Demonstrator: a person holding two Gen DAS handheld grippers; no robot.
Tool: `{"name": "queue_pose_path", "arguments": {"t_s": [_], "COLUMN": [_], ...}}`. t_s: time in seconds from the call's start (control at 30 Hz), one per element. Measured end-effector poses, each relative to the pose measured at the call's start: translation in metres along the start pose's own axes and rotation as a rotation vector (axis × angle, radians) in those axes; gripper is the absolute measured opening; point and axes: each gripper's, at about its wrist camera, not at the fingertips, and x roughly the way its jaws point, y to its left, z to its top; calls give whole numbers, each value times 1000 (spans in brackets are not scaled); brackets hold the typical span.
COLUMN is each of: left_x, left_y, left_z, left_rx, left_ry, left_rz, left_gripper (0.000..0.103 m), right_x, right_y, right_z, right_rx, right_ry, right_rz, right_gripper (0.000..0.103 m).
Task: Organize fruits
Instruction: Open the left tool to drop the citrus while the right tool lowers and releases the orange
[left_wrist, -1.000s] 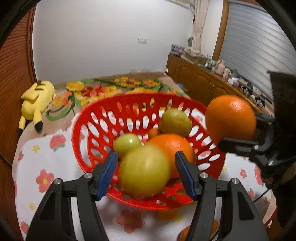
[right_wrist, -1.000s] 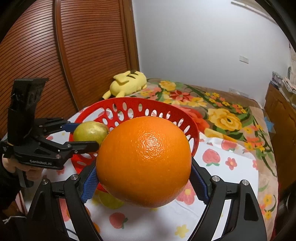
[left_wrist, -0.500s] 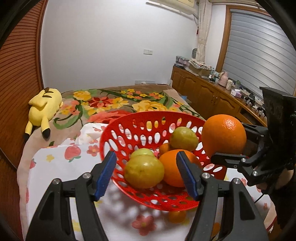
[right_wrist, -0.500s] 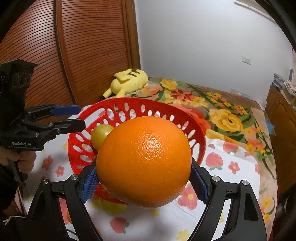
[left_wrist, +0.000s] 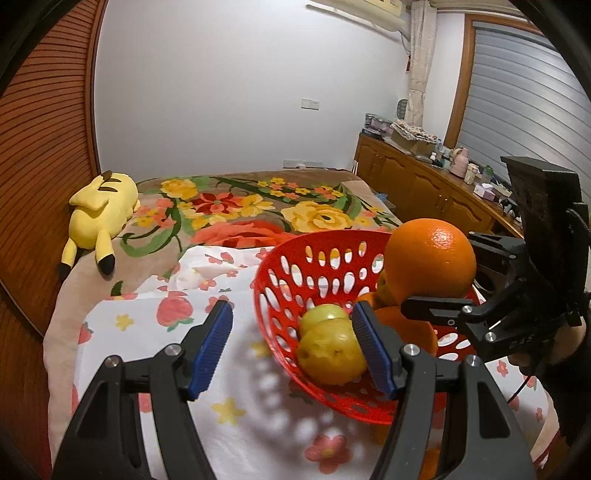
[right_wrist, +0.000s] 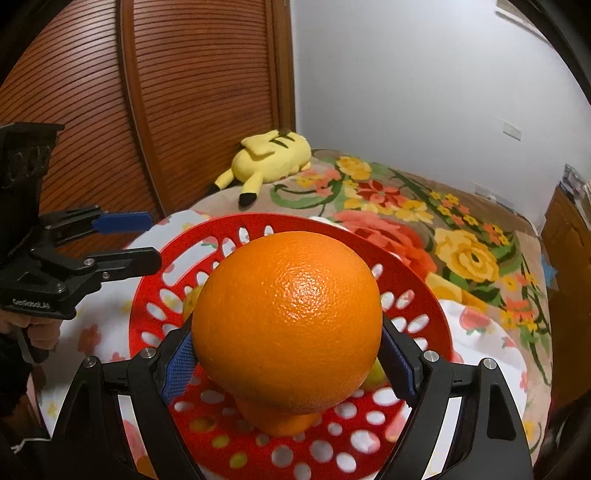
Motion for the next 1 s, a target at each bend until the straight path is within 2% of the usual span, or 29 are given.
{"name": "queue_pose_path", "arguments": {"t_s": [0.27,0.53,1.0], "left_x": [2,3,1], "left_y": [10,12,9], "left_z": [0,-5,-10], "left_rx": [-10,-16,-9], "left_ry": [2,12,15], "left_rz": [12,20,19], "left_gripper": [67,67,67], "right_x": [24,44,46], "right_y": [7,10,14], "right_z": [13,7,7], "right_rx": [-39,-52,-52], "right_ry": [38,104,111], "right_rz": [10,-10,-31], "right_gripper": [87,87,87]}}
